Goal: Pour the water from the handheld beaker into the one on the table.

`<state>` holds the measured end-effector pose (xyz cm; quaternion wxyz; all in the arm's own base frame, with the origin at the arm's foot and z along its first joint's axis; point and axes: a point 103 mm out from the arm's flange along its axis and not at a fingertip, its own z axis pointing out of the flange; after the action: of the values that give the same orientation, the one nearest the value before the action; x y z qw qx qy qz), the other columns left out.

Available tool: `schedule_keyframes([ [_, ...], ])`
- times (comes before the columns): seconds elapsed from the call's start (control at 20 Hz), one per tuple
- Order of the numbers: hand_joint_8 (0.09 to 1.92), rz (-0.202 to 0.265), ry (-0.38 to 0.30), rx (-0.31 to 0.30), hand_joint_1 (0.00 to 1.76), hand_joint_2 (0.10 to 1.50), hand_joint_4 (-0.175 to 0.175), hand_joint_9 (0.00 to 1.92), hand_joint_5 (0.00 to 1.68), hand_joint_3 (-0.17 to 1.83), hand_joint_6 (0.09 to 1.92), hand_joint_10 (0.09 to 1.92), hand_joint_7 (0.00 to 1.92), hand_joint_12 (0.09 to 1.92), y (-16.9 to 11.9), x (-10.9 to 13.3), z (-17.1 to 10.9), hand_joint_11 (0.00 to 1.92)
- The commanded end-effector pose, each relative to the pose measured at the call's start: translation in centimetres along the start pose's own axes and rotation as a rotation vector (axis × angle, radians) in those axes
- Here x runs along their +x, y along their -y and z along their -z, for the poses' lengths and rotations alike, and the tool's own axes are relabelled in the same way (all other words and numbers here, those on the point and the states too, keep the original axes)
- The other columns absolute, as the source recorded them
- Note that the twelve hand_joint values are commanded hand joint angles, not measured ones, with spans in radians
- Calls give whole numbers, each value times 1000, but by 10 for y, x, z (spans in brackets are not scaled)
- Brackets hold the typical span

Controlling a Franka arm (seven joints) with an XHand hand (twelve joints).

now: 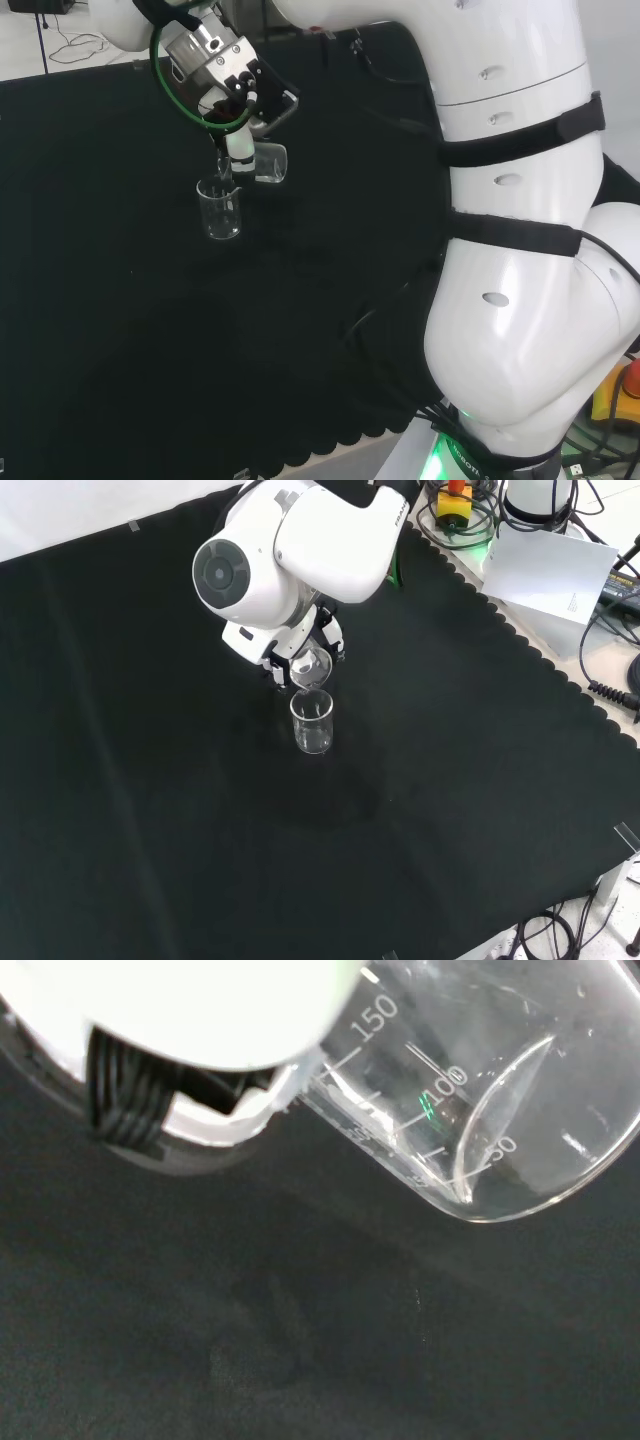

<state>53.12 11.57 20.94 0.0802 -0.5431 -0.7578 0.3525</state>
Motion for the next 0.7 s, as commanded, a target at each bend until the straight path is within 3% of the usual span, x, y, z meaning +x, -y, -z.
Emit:
schedule_keyframes([
  [0.05, 188, -9, 22, 14, 1176, 625, 99, 1443, 1537, 599, 126, 114, 1512, 917, 1, 3, 2, 1056],
  [0.7, 192, -28, 73, 43, 1176, 626, 101, 1444, 1532, 599, 136, 114, 1512, 917, 4, 10, 6, 1056],
])
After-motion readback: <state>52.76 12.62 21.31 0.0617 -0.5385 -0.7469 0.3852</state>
